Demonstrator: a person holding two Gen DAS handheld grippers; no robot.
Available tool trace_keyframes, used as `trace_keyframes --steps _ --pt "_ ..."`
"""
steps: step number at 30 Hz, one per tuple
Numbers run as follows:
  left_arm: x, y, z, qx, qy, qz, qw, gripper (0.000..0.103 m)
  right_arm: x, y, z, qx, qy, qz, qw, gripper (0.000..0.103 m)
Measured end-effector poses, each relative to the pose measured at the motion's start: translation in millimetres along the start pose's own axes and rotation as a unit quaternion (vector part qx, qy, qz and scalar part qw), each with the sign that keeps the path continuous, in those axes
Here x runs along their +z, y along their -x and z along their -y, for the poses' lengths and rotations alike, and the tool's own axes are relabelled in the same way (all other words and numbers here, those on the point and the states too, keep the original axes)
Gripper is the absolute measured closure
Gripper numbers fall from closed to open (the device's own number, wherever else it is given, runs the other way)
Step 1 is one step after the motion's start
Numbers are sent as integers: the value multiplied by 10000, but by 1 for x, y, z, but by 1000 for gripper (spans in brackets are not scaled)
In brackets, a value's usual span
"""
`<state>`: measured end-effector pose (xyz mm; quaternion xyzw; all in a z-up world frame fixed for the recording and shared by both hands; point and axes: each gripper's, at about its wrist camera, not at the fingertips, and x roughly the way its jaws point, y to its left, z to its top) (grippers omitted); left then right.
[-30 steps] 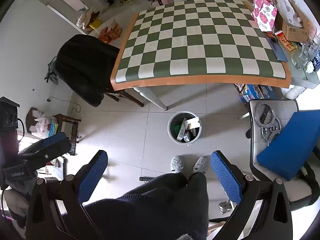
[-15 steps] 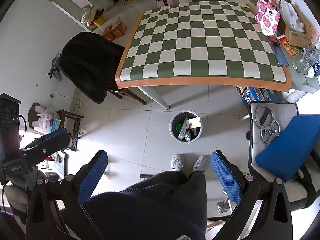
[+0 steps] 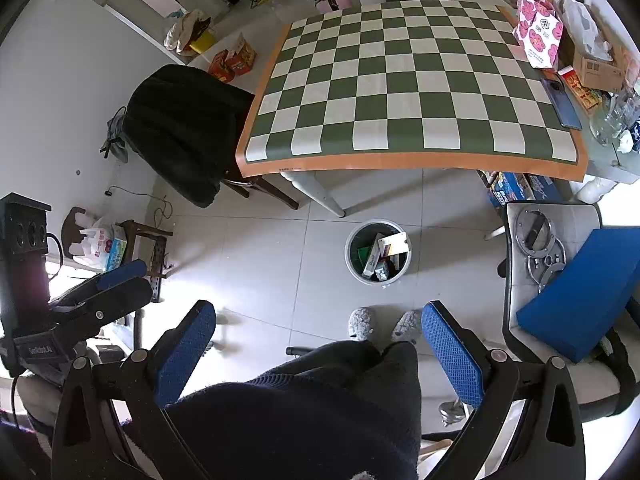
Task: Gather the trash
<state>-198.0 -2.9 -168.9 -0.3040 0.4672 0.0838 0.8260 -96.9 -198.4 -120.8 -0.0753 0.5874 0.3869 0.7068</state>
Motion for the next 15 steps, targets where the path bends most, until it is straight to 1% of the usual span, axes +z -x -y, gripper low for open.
trace_keyframes --steps 8,15 --pt "0 0 0 -5 0 -16 10000 0 -4 -1 0 24 -16 -22 10000 0" --pt "-8 -2 2 -36 -36 -40 10000 0 -7 -3 -3 27 -54 -19 10000 0"
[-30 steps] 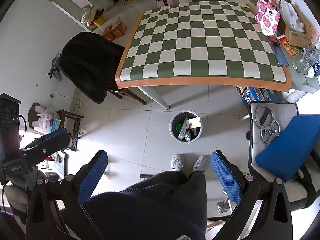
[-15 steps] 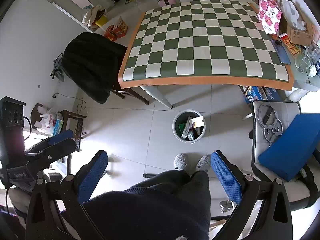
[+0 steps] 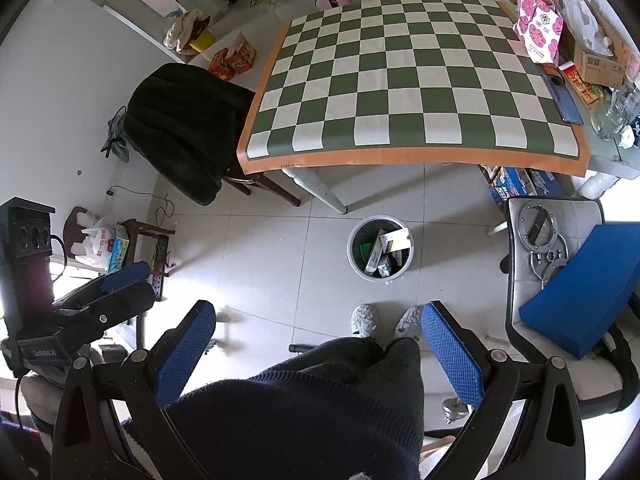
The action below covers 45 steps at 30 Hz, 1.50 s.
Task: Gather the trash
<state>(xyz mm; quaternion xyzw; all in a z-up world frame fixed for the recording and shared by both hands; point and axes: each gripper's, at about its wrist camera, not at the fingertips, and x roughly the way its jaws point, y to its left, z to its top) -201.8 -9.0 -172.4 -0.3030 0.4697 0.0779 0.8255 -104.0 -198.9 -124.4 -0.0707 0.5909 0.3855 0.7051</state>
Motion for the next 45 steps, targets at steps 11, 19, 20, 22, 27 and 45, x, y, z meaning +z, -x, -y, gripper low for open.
trace_keyframes --steps 11,19,20,22,27,45 --pt "-2 0 5 -12 32 12 10000 0 0 0 1 8 -10 -3 10000 0" --pt "-2 1 5 4 30 34 10000 0 -1 0 -1 21 -19 19 10000 0" --pt "-1 1 4 -8 33 28 10000 0 1 1 -2 25 -23 22 10000 0" --pt "-2 2 5 -7 28 22 10000 0 0 1 -3 31 -27 23 10000 0" --pt "-1 3 5 -35 46 14 10000 0 1 4 -5 44 -14 13 10000 0" --pt "-3 5 3 -50 36 13 10000 0 -6 8 -7 92 67 -18 9999 0"
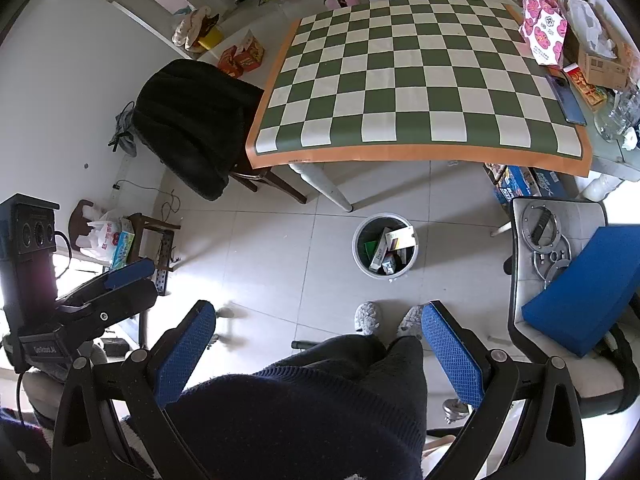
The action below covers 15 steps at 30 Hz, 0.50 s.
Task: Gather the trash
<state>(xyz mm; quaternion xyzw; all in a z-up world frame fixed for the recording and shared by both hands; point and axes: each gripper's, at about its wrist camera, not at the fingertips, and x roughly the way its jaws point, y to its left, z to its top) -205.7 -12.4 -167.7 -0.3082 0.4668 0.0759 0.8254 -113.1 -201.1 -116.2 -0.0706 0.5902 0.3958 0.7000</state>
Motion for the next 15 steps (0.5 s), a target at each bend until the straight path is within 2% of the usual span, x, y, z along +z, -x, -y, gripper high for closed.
trace_keyframes --steps 15 --pt "-1 1 1 -16 9 16 10000 0 4 4 -4 68 79 -11 9999 0"
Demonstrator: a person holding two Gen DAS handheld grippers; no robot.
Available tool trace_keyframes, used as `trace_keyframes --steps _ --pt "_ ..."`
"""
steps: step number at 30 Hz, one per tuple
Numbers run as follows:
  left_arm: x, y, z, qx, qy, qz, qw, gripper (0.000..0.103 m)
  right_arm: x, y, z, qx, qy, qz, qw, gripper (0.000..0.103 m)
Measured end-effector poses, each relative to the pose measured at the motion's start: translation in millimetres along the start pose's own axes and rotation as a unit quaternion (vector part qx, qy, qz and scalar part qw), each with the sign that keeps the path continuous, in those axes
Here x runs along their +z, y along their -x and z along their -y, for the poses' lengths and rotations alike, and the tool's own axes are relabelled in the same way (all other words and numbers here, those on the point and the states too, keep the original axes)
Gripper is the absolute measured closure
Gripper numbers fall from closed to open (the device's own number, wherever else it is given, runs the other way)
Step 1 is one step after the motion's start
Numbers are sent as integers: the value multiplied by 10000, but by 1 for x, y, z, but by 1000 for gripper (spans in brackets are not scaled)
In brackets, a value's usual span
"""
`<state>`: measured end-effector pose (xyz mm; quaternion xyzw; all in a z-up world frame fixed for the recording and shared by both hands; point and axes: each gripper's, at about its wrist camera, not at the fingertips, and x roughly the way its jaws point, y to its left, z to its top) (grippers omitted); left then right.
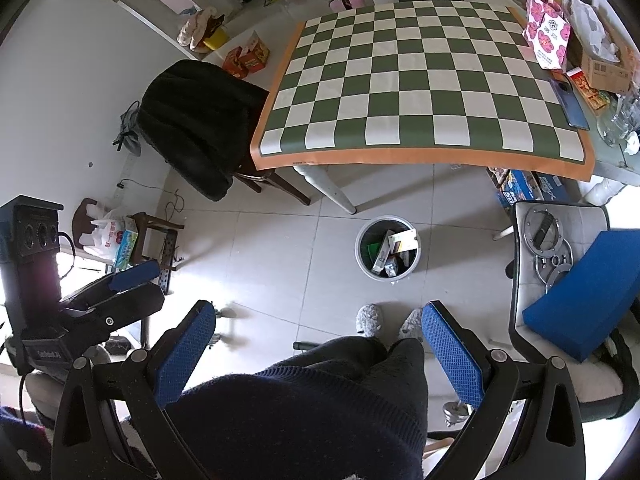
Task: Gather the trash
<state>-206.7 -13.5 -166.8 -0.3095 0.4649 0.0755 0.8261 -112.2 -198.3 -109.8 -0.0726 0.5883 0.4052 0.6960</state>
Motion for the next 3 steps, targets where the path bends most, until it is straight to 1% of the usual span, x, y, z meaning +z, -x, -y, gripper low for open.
trace_keyframes --steps 3 --pt "0 1 5 19 10 16 10000 0 3 1 2 21 27 -11 10000 0"
